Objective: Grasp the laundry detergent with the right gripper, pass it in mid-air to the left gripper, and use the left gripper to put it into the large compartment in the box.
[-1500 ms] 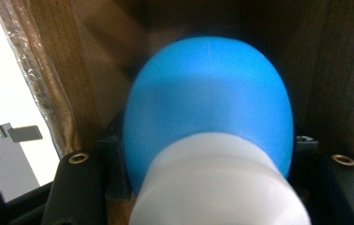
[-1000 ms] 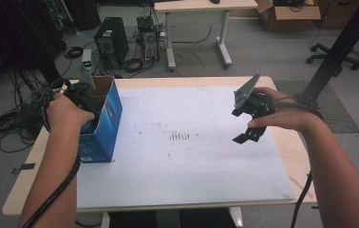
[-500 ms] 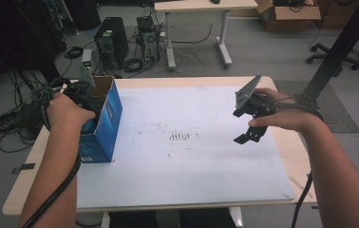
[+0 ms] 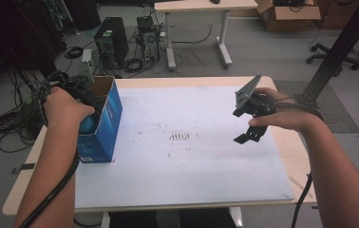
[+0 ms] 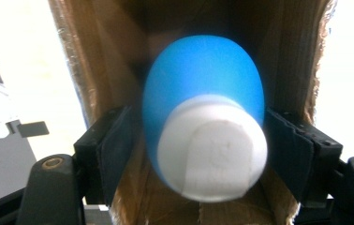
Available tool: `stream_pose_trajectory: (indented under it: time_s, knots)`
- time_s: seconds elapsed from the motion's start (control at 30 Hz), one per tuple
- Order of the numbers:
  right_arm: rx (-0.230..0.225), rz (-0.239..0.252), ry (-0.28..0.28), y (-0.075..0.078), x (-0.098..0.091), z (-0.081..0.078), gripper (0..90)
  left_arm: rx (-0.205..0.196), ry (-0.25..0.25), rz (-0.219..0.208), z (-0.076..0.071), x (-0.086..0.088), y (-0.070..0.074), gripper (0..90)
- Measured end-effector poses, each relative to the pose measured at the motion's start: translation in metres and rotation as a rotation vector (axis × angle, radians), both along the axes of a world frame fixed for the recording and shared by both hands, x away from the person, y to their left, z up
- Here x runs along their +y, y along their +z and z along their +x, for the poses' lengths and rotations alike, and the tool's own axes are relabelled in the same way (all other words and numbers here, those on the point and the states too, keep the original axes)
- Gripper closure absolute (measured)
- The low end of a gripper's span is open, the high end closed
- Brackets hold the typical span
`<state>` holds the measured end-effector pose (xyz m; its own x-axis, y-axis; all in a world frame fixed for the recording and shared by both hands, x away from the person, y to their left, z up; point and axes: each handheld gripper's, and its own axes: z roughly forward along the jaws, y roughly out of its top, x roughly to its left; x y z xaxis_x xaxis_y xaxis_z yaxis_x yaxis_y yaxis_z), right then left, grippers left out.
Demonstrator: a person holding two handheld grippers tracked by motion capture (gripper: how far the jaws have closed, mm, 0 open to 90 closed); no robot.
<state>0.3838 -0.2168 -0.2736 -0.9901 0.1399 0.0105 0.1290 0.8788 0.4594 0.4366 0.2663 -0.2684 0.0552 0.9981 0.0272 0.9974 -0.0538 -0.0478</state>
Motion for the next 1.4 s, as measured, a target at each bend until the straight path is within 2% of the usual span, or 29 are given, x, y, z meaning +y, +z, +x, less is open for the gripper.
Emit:
stream_pose_trajectory:
  time_s: [0.17, 0.3, 0.33, 0.43, 0.47, 0.67, 0.9, 1.07, 1.1, 1.13, 1.33, 1.4]
  knots:
    - [-0.004, 0.004, 0.002, 0.000, 0.000, -0.001, 2.7, -0.005, 0.002, 0.003, -0.002, 0.000, 0.007, 22.7]
    - [-0.004, 0.005, 0.001, 0.000, 0.000, -0.001, 2.6, -0.008, 0.003, -0.011, -0.003, 0.001, 0.013, 20.9]
    - [-0.002, 0.004, 0.001, 0.000, 0.000, -0.001, 2.7, -0.022, -0.005, -0.004, -0.005, 0.001, 0.017, 19.9]
    - [-0.007, 0.008, 0.000, 0.000, 0.000, -0.002, 2.6, -0.024, -0.020, -0.007, -0.007, 0.001, 0.021, 15.8]
    - [-0.009, 0.012, 0.004, 0.000, 0.000, -0.002, 2.6, -0.036, -0.038, -0.012, -0.009, 0.000, 0.026, 15.1]
    - [-0.013, 0.013, 0.008, 0.003, 0.001, -0.002, 2.7, -0.046, -0.071, -0.013, -0.013, -0.003, 0.038, 11.9]
    - [-0.017, 0.012, 0.009, 0.006, 0.003, -0.004, 2.6, -0.079, -0.161, -0.028, -0.016, -0.015, 0.054, 7.2]
    - [-0.016, 0.012, 0.012, 0.006, 0.004, -0.005, 2.6, -0.071, -0.224, -0.023, -0.016, -0.028, 0.061, 2.0]
    - [-0.017, 0.011, 0.015, 0.006, 0.004, -0.005, 2.7, -0.068, -0.255, -0.023, -0.016, -0.034, 0.064, 0.2]
    - [-0.017, 0.011, 0.015, 0.006, 0.004, -0.005, 2.7, -0.068, -0.255, -0.023, -0.016, -0.034, 0.064, 0.2]
    - [-0.019, 0.011, 0.015, 0.008, 0.002, -0.006, 2.6, -0.074, -0.376, -0.007, -0.015, -0.055, 0.076, 0.2]
    - [-0.018, 0.008, 0.011, 0.008, 0.000, -0.006, 2.7, -0.080, -0.433, 0.003, -0.016, -0.066, 0.080, 0.2]
